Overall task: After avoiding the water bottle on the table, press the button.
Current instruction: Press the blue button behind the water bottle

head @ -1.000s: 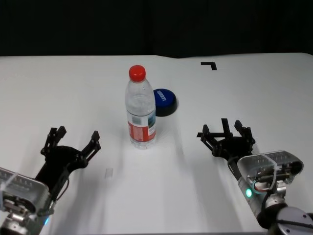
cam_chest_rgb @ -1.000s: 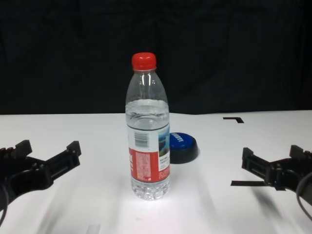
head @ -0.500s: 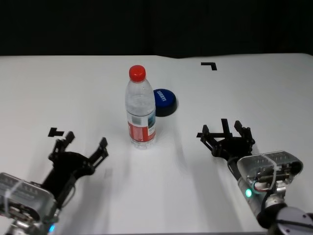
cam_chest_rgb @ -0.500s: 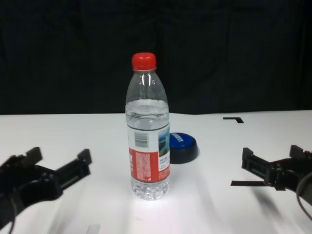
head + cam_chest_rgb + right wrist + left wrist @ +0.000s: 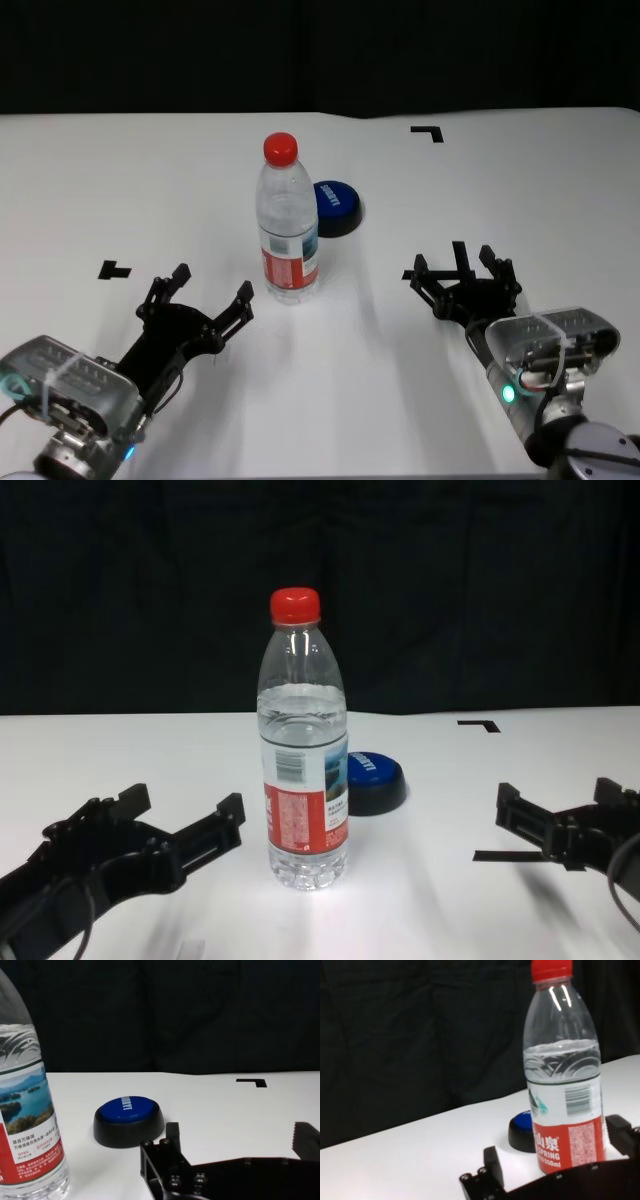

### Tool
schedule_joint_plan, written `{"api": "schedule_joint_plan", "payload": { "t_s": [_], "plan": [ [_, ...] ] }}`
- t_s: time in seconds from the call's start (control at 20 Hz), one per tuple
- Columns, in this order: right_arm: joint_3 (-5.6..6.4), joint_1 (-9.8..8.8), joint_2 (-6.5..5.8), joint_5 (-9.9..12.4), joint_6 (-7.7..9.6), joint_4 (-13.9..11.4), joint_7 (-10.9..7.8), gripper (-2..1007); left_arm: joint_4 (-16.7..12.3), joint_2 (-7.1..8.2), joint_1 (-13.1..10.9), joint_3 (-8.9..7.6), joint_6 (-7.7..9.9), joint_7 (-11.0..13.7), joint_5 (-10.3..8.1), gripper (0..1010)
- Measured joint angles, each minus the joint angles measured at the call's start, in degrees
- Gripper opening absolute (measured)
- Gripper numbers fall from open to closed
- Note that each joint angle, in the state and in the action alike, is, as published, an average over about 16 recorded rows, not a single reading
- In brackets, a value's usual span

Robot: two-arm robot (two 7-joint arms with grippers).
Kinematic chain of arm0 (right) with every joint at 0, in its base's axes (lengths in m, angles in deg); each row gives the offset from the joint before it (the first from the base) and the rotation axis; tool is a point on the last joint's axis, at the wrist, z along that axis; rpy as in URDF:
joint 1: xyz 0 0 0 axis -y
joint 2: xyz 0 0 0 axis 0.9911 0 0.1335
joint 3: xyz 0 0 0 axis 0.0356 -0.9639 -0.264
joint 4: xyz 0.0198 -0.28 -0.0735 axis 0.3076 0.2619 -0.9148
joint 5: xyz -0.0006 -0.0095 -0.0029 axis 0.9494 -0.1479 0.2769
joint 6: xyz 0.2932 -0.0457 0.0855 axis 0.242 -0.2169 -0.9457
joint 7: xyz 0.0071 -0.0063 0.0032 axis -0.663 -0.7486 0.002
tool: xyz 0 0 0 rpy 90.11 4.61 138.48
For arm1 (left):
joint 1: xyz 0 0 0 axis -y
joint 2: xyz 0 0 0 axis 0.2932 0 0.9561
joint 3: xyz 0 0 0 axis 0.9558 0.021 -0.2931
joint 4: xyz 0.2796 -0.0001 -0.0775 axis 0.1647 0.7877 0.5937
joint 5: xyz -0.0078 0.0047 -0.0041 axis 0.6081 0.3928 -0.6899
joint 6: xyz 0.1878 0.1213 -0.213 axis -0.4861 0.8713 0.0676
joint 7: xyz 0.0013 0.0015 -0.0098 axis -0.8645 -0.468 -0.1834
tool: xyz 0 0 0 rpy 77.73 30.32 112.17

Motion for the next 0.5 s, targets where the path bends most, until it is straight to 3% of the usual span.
{"api": "schedule_joint_plan", "payload": {
  "t_s": [0.5],
  "plan": [
    [0.0, 0.0, 0.0, 0.0, 0.0, 0.0, 0.0, 1003, 3.56, 0.8, 4.23, 1.68, -0.27, 0.86, -0.4, 1003]
  ]
}}
